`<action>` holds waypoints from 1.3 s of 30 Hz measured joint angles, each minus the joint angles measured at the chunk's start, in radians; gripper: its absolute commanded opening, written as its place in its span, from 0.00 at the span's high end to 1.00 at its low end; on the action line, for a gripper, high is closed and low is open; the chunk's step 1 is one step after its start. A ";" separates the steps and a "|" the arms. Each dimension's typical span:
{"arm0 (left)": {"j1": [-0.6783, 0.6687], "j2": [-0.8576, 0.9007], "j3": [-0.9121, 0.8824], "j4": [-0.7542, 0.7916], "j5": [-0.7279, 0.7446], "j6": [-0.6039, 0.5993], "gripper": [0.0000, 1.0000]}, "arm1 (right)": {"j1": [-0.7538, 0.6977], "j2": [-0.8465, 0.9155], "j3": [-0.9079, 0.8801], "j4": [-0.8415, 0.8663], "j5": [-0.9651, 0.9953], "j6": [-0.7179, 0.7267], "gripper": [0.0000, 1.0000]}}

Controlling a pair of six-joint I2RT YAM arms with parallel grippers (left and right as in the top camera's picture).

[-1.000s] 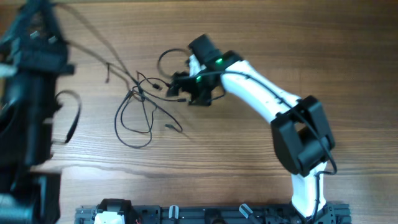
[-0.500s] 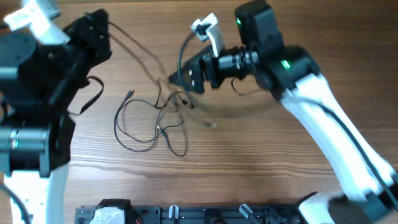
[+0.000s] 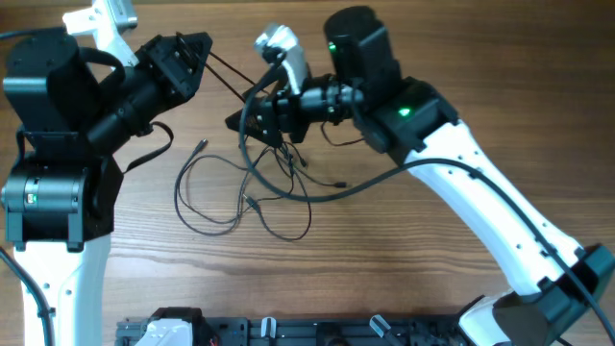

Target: Untangle cables

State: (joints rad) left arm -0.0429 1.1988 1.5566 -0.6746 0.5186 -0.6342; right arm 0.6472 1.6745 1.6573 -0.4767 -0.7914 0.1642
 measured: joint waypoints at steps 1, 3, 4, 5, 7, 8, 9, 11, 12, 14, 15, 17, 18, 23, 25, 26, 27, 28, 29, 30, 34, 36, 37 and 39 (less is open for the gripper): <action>0.000 0.000 0.000 -0.006 0.004 -0.003 0.54 | 0.006 0.005 0.000 0.000 0.009 0.011 0.96; 0.000 0.000 0.000 -0.029 0.004 0.001 0.31 | 0.013 0.008 0.000 0.000 0.037 0.048 0.95; 0.000 0.000 0.000 -0.044 0.002 0.000 0.29 | 0.012 0.007 0.000 0.001 0.064 0.075 0.95; 0.000 0.002 0.000 -0.078 -0.004 -0.001 0.28 | 0.008 0.005 0.000 0.002 0.099 0.101 0.95; 0.000 0.011 0.000 -0.136 -0.020 0.005 0.31 | -0.001 -0.009 0.000 -0.001 0.148 0.141 0.95; 0.000 0.024 0.001 -0.173 -0.026 0.022 0.32 | -0.008 -0.023 0.000 -0.005 0.174 0.168 0.95; 0.000 0.041 0.001 -0.216 -0.030 0.040 0.35 | -0.019 -0.048 0.000 -0.008 0.200 0.201 0.95; -0.002 0.088 0.001 -0.281 -0.031 0.084 0.42 | -0.043 -0.117 0.000 -0.018 0.235 0.265 0.95; -0.008 0.116 0.001 -0.304 -0.027 0.111 0.44 | -0.057 -0.161 0.000 -0.031 0.252 0.304 0.95; -0.042 0.185 0.000 -0.321 -0.003 0.171 0.49 | -0.080 -0.247 0.002 -0.047 0.282 0.374 0.95; -0.060 0.211 0.000 -0.324 0.005 0.193 0.52 | -0.087 -0.277 0.003 -0.053 0.292 0.399 0.95; -0.117 0.259 0.000 -0.330 0.019 0.248 0.53 | -0.095 -0.317 0.007 -0.069 0.302 0.438 0.95; -0.147 0.283 0.000 -0.330 0.022 0.264 0.52 | -0.100 -0.328 0.008 -0.085 0.303 0.449 0.95; -0.254 0.400 0.000 -0.332 0.001 0.312 0.51 | -0.156 -0.336 0.008 -0.185 0.309 0.477 0.95; -0.272 0.443 0.000 -0.332 -0.005 0.319 0.51 | -0.185 -0.338 0.008 -0.212 0.311 0.480 0.95; -0.278 0.462 0.000 -0.333 -0.007 0.320 0.51 | -0.197 -0.339 0.008 -0.218 0.311 0.480 0.95; -0.282 0.485 0.000 -0.343 -0.009 0.322 0.50 | -0.210 -0.341 0.008 -0.228 0.311 0.479 0.95; -0.283 0.499 0.000 -0.350 -0.011 0.323 0.49 | -0.218 -0.344 0.008 -0.235 0.311 0.479 0.95; -0.285 0.513 0.000 -0.363 -0.013 0.330 0.48 | -0.229 -0.347 0.008 -0.246 0.311 0.478 0.95; -0.284 0.527 0.000 -0.381 -0.015 0.342 0.48 | -0.246 -0.355 0.008 -0.265 0.311 0.478 0.95; -0.284 0.551 -0.006 -0.465 -0.020 0.557 0.40 | -0.259 -0.361 0.008 -0.287 0.312 0.470 0.95; -0.280 0.551 -0.025 -0.465 -0.004 0.705 0.37 | -0.260 -0.361 0.008 -0.288 0.312 0.463 0.95; -0.273 0.551 -0.045 -0.464 0.019 0.779 0.35 | -0.260 -0.361 0.008 -0.288 0.310 0.463 0.95; -0.249 0.551 -0.105 -0.444 0.077 0.925 0.31 | -0.260 -0.361 0.008 -0.291 0.310 0.463 0.95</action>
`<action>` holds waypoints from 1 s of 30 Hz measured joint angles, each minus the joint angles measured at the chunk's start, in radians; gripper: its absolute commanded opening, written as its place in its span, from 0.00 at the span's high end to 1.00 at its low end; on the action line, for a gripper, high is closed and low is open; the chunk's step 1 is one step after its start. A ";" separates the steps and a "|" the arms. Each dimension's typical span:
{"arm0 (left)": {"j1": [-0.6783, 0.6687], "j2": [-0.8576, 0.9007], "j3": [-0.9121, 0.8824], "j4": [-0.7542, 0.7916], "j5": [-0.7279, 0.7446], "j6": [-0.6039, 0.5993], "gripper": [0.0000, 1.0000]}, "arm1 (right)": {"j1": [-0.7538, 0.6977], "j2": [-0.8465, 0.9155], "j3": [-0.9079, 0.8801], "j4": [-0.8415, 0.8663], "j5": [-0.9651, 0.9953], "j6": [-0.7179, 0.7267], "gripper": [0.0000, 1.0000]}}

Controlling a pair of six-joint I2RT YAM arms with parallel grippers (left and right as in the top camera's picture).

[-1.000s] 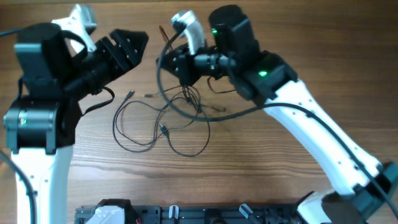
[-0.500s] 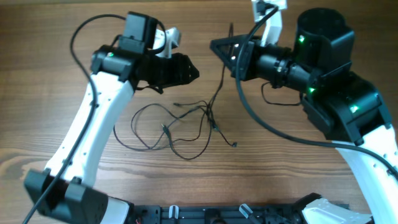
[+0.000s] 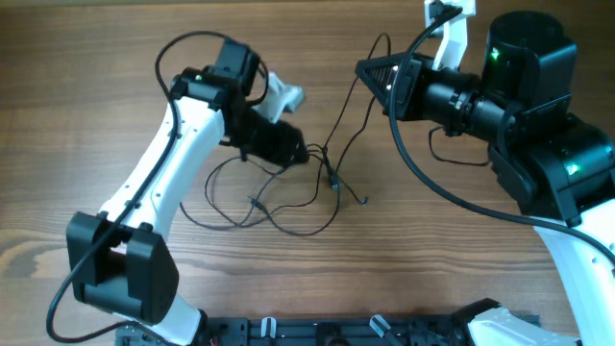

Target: Untangle cables

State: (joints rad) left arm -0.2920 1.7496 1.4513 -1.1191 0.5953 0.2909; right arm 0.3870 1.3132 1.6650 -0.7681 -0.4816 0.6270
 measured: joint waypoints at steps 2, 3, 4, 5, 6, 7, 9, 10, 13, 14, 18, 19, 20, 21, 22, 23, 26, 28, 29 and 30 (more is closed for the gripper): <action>0.026 0.002 -0.072 0.078 0.065 0.121 0.28 | 0.000 0.000 0.000 -0.008 0.000 0.000 0.96; 0.033 0.003 -0.105 0.148 0.090 0.157 0.26 | 0.000 0.000 0.000 -0.010 0.000 0.000 0.95; 0.038 0.005 -0.141 0.231 0.112 0.189 0.24 | 0.000 0.000 0.000 -0.010 -0.004 0.000 0.95; 0.039 0.005 -0.183 0.327 0.129 0.214 0.23 | 0.000 0.000 0.000 -0.012 -0.008 0.000 0.95; 0.039 0.007 -0.213 0.377 0.139 0.235 0.18 | 0.000 0.000 0.000 -0.012 -0.012 0.000 0.96; 0.039 0.007 -0.242 0.445 0.147 0.247 0.16 | 0.000 0.000 0.000 -0.015 -0.015 0.000 0.95; 0.035 0.008 -0.286 0.541 0.156 0.262 0.16 | 0.000 0.000 0.000 -0.017 -0.019 0.000 0.95; 0.031 0.008 -0.305 0.583 0.158 0.267 0.17 | 0.000 0.000 0.000 -0.017 -0.019 0.000 0.95; 0.002 0.014 -0.342 0.650 0.158 0.277 0.30 | 0.000 0.000 0.000 -0.017 -0.020 0.001 0.95; -0.010 0.019 -0.345 0.661 0.158 0.280 0.47 | 0.000 0.000 0.000 -0.017 -0.022 0.001 0.95; -0.056 0.045 -0.348 0.741 0.143 0.289 0.96 | 0.000 0.000 0.000 -0.018 -0.027 0.001 0.96; -0.063 0.049 -0.348 0.758 0.126 0.290 0.96 | 0.000 0.000 0.000 -0.019 -0.028 0.001 0.95; -0.070 0.051 -0.349 0.776 0.089 0.288 0.96 | 0.000 0.000 0.000 -0.026 -0.031 0.001 0.95; -0.070 0.052 -0.349 0.795 0.053 0.268 0.96 | 0.000 0.000 0.000 -0.040 -0.031 0.000 0.95; -0.064 0.051 -0.348 0.813 0.010 0.227 0.96 | -0.001 -0.001 0.000 -0.056 -0.021 -0.003 0.95; -0.050 0.050 -0.343 0.819 -0.039 0.170 0.96 | -0.005 -0.003 0.000 -0.082 -0.002 -0.005 0.95; 0.077 -0.025 -0.300 0.785 -0.227 -0.049 0.96 | -0.068 -0.036 0.000 -0.222 0.196 -0.011 0.96; 0.131 -0.084 -0.290 0.784 -0.261 -0.098 0.96 | -0.120 -0.055 0.004 -0.282 0.275 -0.015 0.96; 0.165 -0.137 -0.289 0.781 -0.269 -0.134 0.96 | -0.170 -0.066 0.004 -0.332 0.314 -0.015 0.96; 0.218 -0.236 -0.286 0.779 -0.267 -0.181 0.96 | -0.247 -0.076 0.004 -0.359 0.354 -0.015 0.95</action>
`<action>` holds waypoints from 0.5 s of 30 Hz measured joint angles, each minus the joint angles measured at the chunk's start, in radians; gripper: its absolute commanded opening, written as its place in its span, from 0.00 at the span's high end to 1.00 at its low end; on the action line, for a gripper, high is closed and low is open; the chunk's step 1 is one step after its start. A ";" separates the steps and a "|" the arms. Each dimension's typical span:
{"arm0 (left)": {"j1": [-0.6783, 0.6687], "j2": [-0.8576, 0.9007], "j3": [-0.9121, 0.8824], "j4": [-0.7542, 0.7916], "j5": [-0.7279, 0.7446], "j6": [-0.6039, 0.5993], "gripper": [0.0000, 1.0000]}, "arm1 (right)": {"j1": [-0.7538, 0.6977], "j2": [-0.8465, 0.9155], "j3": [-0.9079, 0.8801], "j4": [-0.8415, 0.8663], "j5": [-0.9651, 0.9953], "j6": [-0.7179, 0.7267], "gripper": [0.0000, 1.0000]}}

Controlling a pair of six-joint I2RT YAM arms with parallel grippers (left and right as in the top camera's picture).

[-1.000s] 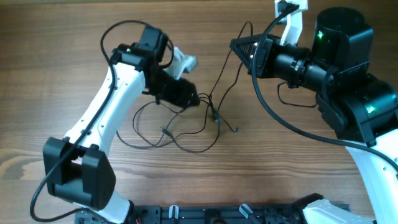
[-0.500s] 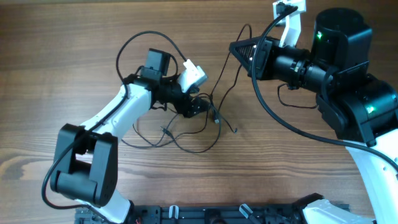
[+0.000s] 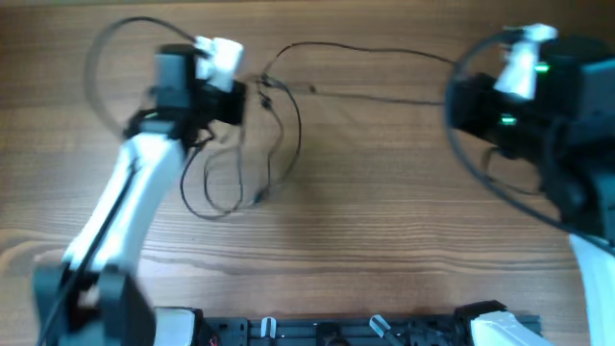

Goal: Untangle cables
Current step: 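Stretch the cables wide, left gripper far left, right gripper far right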

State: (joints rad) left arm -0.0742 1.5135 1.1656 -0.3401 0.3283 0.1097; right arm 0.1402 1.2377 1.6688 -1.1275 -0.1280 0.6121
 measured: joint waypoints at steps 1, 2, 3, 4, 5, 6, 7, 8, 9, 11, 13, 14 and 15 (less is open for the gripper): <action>0.026 -0.061 0.011 0.003 0.006 -0.029 0.96 | -0.061 0.000 0.000 -0.019 0.010 -0.004 0.96; 0.050 -0.117 0.021 0.006 0.018 -0.060 0.96 | -0.114 0.000 0.000 -0.033 0.002 -0.012 0.96; 0.088 -0.182 0.026 0.006 0.032 -0.091 0.96 | -0.179 0.002 0.000 -0.041 -0.012 -0.023 0.96; 0.115 -0.215 0.027 0.006 0.018 -0.107 0.96 | -0.231 0.003 0.000 -0.048 -0.009 -0.037 0.96; 0.167 -0.254 0.029 0.007 0.005 -0.126 0.96 | -0.307 0.003 0.000 -0.057 -0.008 -0.050 0.96; 0.222 -0.283 0.029 0.006 -0.008 -0.140 0.96 | -0.371 0.007 0.000 -0.063 -0.013 -0.064 0.96; 0.267 -0.305 0.029 0.003 -0.021 -0.151 0.96 | -0.411 0.012 0.000 -0.066 -0.024 -0.077 0.96; 0.303 -0.324 0.029 0.005 -0.037 -0.161 0.96 | -0.465 0.023 0.000 -0.067 -0.033 -0.095 0.96; 0.328 -0.339 0.029 0.004 -0.045 -0.169 0.96 | -0.488 0.032 0.000 -0.068 -0.042 -0.104 0.96; 0.365 -0.364 0.029 0.004 -0.055 -0.196 0.96 | -0.546 0.067 0.000 -0.069 -0.087 -0.143 0.96; 0.377 -0.367 0.029 0.004 -0.060 -0.210 0.96 | -0.569 0.088 0.000 -0.069 -0.097 -0.162 0.96; 0.381 -0.367 0.029 0.003 -0.068 -0.214 0.96 | -0.582 0.098 0.000 -0.069 -0.098 -0.166 0.96; 0.386 -0.365 0.029 0.003 -0.077 -0.221 0.96 | -0.599 0.106 0.000 -0.070 -0.100 -0.169 0.96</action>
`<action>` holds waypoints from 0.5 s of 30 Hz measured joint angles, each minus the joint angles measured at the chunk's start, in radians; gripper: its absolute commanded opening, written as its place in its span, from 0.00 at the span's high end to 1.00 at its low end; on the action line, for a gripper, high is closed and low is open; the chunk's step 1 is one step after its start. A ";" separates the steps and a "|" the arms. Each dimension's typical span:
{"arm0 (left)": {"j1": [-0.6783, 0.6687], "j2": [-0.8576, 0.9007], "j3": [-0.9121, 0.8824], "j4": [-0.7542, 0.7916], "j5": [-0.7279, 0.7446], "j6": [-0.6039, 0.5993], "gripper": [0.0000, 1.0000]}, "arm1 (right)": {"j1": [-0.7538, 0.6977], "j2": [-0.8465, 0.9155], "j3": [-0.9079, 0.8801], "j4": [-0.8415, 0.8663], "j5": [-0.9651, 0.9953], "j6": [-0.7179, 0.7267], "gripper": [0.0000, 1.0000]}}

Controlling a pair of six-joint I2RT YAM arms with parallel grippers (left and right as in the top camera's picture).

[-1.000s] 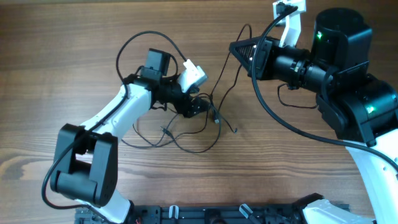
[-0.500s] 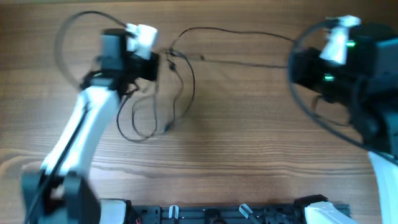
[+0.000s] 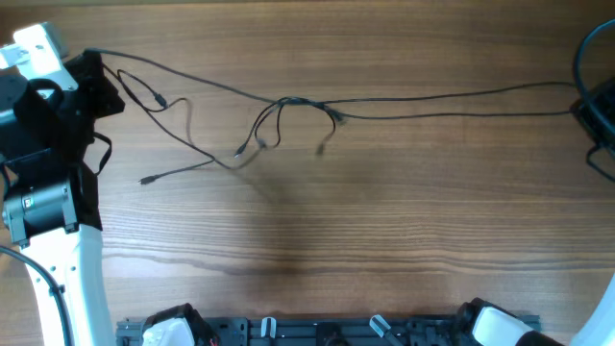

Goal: Untangle cables
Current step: 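Stretch the cables wide, left gripper far left, right gripper far right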

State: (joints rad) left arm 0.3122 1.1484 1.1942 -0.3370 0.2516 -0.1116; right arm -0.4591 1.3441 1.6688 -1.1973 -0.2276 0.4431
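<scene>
Thin black cables [image 3: 404, 97] stretch across the table from far left to far right, raised enough to cast a shadow on the wood. A loose knot of loops [image 3: 288, 108] hangs at the middle, with several short plug ends dangling below it. My left gripper [image 3: 104, 81] is at the far left edge, shut on the cables' left end. Only a black sliver of my right gripper [image 3: 591, 108] shows at the right edge, where the long strand ends taut; its fingers are hidden.
The wooden table [image 3: 317, 231] fills the view. A black rail with clips [image 3: 317, 332] runs along the front edge between the two arm bases. A loose plug end [image 3: 146, 180] lies left of centre.
Both arms have moved further apart, the left to the far left edge and the right almost out of view. The bundle is now pulled out into one long line with a small knot mid-table.
First both grippers were close together at the back over a heap of tangled loops. Then the right gripper was at the back right with a strand while the left was at the heap. Then they stood wide apart, and now wider, with the cables stretched out.
</scene>
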 measured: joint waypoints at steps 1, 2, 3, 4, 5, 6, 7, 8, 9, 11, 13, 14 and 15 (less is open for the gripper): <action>0.011 0.000 0.000 0.001 -0.018 -0.007 0.96 | -0.031 0.013 0.000 0.000 0.000 -0.001 0.96; 0.021 0.000 0.000 0.002 -0.024 -0.019 0.96 | -0.066 0.027 0.000 0.000 0.000 0.000 0.96; 0.026 0.000 0.000 0.002 -0.027 -0.026 0.96 | -0.101 0.045 0.000 0.000 0.000 -0.001 0.96; 0.048 0.002 0.000 0.009 -0.039 -0.047 0.96 | -0.137 0.065 0.000 0.000 0.000 -0.001 0.96; 0.060 0.004 0.000 0.017 -0.043 -0.058 0.96 | -0.159 0.082 0.000 0.000 -0.001 -0.002 0.96; 0.069 0.006 0.000 0.024 -0.050 -0.069 0.96 | -0.185 0.101 0.000 0.000 -0.005 -0.003 0.96; 0.085 0.010 0.000 0.031 -0.058 -0.090 0.96 | -0.208 0.125 0.000 0.001 -0.009 -0.004 0.96; 0.108 0.016 0.000 0.038 -0.072 -0.116 0.96 | -0.228 0.148 0.000 0.000 -0.016 -0.004 0.96; 0.123 0.021 0.000 0.047 -0.079 -0.139 0.96 | -0.244 0.168 0.000 0.000 -0.029 -0.008 0.96; 0.147 0.031 0.000 0.066 -0.091 -0.175 0.96 | -0.261 0.201 0.000 0.001 -0.053 -0.021 0.96; 0.163 0.045 0.000 0.077 -0.102 -0.206 0.96 | -0.262 0.216 0.000 0.004 -0.092 -0.048 0.96; 0.163 0.046 0.000 0.077 -0.100 -0.210 0.96 | -0.259 0.216 0.000 0.005 -0.121 -0.066 0.96; 0.163 0.047 0.000 0.077 -0.085 -0.217 0.96 | -0.257 0.216 0.000 0.005 -0.158 -0.092 0.96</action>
State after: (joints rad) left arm 0.4751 1.1950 1.1942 -0.2596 0.1665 -0.3286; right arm -0.7162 1.5597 1.6691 -1.1923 -0.3851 0.3508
